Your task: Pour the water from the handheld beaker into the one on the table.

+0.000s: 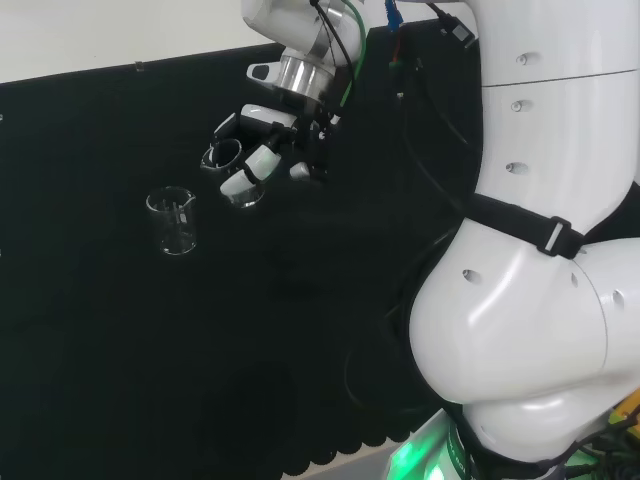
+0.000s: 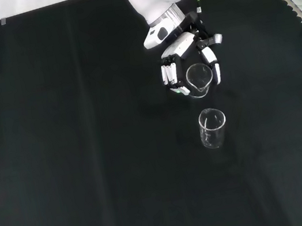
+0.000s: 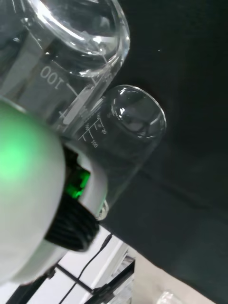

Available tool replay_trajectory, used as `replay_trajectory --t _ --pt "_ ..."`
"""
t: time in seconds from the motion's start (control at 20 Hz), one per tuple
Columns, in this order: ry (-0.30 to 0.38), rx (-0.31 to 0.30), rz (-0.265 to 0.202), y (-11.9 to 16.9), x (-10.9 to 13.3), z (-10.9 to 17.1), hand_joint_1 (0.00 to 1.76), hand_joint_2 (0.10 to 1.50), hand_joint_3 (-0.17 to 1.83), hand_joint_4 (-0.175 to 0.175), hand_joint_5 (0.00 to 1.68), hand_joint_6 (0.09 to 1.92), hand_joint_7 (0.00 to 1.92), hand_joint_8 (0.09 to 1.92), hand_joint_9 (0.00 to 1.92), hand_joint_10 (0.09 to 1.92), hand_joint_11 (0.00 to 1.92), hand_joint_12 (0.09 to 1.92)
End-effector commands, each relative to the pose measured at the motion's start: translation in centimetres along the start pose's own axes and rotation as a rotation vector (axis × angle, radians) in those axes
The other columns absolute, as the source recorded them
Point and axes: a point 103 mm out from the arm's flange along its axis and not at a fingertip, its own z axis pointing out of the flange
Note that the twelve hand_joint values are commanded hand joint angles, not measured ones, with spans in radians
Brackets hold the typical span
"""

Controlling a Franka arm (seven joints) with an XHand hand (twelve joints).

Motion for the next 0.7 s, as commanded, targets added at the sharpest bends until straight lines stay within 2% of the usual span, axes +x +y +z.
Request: replay_trajectory --t 0.05,0.7 --pt "-0.033 0.027 -0.002 0.0 0.9 -0.1 1.44 0.47 0.94 -0.175 1.24 0.81 1.52 0.32 1.27 0.9 0.87 0.93" --pt "-0.149 0.115 -0.012 1.0 3.9 0.0 1.45 0.46 0.95 -0.175 1.24 0.8 1.52 0.33 1.31 0.86 0.88 0.93"
